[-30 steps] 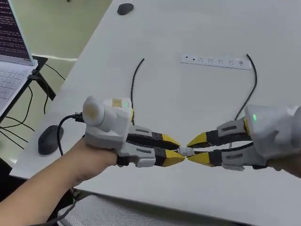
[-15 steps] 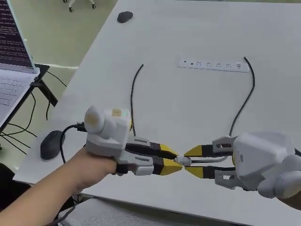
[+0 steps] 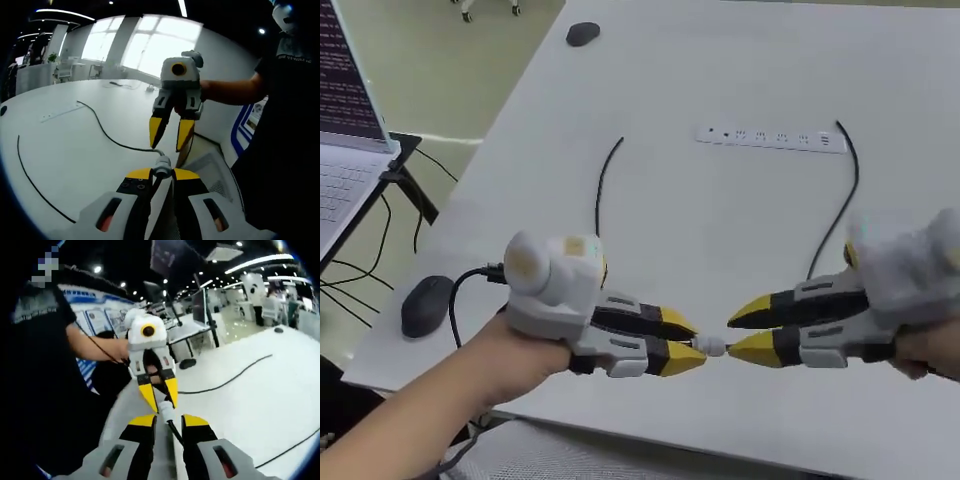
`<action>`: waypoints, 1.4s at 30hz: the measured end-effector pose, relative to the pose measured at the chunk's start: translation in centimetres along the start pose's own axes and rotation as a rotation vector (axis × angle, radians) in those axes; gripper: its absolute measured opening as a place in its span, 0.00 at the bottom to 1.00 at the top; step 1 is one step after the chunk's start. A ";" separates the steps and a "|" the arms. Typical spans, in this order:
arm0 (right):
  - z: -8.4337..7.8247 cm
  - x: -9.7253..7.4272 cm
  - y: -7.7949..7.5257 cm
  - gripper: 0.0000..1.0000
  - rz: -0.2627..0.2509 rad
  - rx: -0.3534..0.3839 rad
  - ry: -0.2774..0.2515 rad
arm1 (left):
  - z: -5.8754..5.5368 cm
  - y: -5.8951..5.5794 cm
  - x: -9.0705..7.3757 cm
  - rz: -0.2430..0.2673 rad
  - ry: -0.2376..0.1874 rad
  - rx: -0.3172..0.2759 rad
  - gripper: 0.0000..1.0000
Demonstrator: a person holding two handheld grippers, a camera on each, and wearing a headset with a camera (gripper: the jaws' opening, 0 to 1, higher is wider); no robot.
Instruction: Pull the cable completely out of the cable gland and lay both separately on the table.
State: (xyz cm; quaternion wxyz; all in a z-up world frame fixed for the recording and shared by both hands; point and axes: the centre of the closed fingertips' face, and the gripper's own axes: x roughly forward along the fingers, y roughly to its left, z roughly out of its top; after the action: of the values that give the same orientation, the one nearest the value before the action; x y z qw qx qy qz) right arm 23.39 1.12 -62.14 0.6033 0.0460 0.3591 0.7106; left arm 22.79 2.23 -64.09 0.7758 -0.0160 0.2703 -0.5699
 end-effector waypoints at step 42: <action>0.0 2.6 0.3 0.07 -0.175 -0.710 0.254 | 1.1 1.0 -0.7 -0.058 -0.035 -0.032 0.15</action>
State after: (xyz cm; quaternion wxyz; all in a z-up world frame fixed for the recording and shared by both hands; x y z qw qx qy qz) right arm 22.47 3.47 -62.98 0.5907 -0.2846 0.1652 0.7367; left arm 24.03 2.93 -63.17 0.7632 -0.0463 0.2653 -0.5873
